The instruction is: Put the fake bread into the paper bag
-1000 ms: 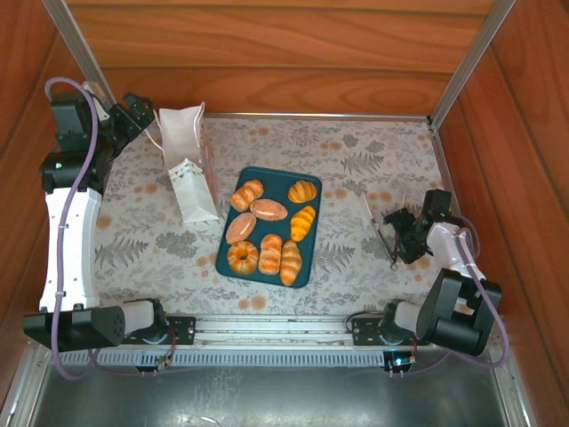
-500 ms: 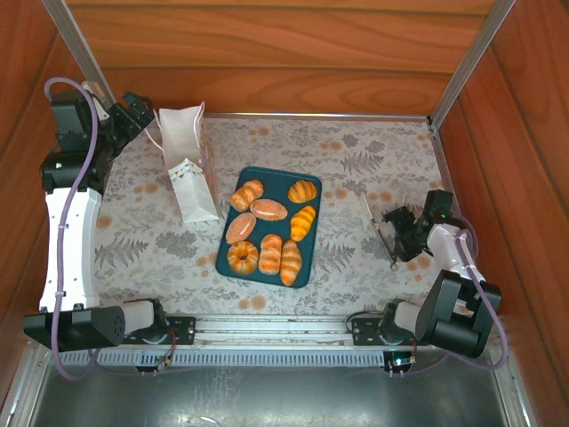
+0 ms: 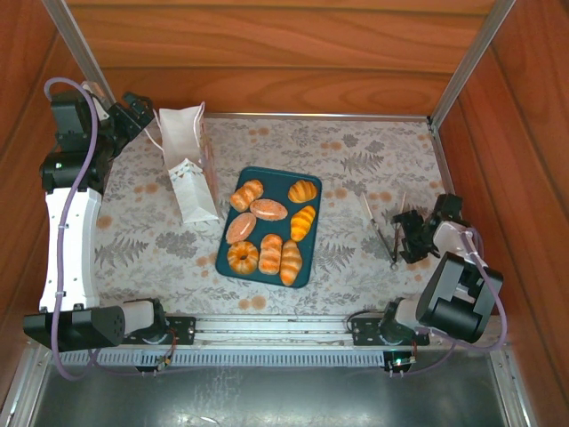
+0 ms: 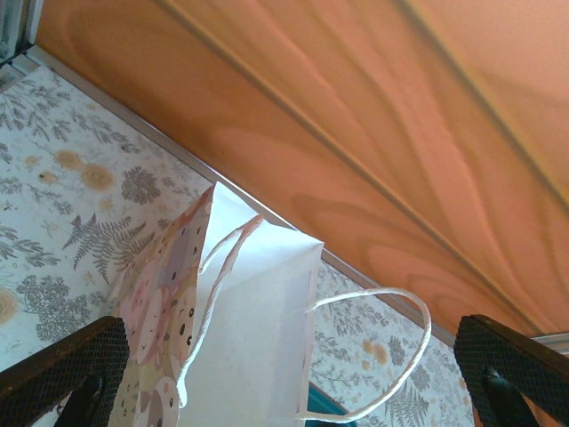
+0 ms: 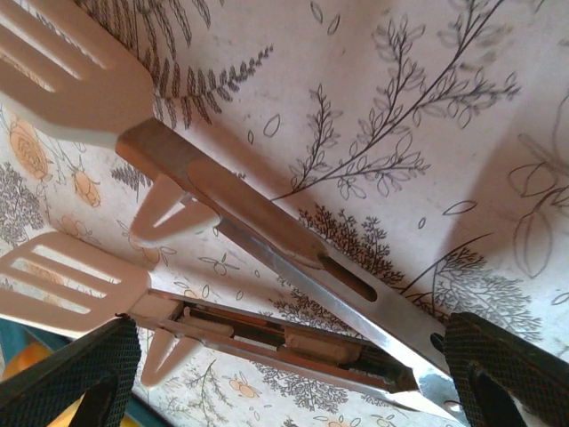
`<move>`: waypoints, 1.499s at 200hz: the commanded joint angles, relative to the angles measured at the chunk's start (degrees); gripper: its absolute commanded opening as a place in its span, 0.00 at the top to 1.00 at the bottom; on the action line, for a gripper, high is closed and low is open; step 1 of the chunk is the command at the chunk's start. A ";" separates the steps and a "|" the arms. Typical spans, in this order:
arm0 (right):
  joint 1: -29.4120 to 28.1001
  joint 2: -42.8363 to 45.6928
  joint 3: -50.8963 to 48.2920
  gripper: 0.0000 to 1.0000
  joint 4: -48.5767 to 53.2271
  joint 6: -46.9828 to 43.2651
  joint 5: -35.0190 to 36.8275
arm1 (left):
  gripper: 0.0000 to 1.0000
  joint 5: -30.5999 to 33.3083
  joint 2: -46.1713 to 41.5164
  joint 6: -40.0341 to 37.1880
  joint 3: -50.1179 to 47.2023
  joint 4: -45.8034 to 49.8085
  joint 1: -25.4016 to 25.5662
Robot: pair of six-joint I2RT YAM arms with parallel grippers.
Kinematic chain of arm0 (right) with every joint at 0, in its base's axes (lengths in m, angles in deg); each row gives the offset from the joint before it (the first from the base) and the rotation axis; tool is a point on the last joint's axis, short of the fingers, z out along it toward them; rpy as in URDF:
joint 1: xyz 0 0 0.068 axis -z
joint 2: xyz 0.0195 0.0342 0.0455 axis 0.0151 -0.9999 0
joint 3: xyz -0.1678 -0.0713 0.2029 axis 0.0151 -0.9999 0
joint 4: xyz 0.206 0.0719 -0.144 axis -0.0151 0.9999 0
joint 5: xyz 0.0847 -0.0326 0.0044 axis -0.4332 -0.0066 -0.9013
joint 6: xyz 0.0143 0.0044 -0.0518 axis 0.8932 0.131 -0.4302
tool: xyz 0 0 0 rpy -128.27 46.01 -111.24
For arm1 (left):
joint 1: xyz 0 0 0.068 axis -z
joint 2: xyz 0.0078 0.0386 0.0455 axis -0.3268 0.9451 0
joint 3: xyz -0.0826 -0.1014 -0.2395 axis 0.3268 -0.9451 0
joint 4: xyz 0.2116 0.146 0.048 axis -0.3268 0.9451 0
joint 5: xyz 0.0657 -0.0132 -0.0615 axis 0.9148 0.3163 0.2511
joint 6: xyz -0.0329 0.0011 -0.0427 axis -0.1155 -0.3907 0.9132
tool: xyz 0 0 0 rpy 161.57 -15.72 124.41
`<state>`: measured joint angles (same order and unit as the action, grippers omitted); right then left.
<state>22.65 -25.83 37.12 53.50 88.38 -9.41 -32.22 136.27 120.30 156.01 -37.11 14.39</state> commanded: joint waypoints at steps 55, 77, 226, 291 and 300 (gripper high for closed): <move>-5.26 5.02 -5.26 0.08 -3.15 5.54 -7.22 | 0.00 -0.41 -0.77 1.26 -0.81 -1.80 -0.26; -10.96 6.34 -4.12 0.08 -2.72 7.18 -5.68 | 0.00 -0.28 -0.91 1.43 -1.27 -1.97 -0.24; -21.46 -5.34 16.25 0.08 21.79 -25.43 17.08 | 0.00 -1.38 -1.91 1.26 -3.15 -2.14 -0.18; -24.23 -11.21 17.88 0.09 19.97 -27.47 17.23 | 0.00 -1.30 -2.16 1.93 -3.74 -2.15 -0.18; -24.58 -12.30 18.12 0.09 19.86 -27.64 17.37 | 0.00 -1.45 -2.01 2.05 -3.57 -2.15 -0.17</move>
<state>-0.81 -35.47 54.02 73.17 62.67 8.03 -32.75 134.98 121.79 152.45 -38.40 14.39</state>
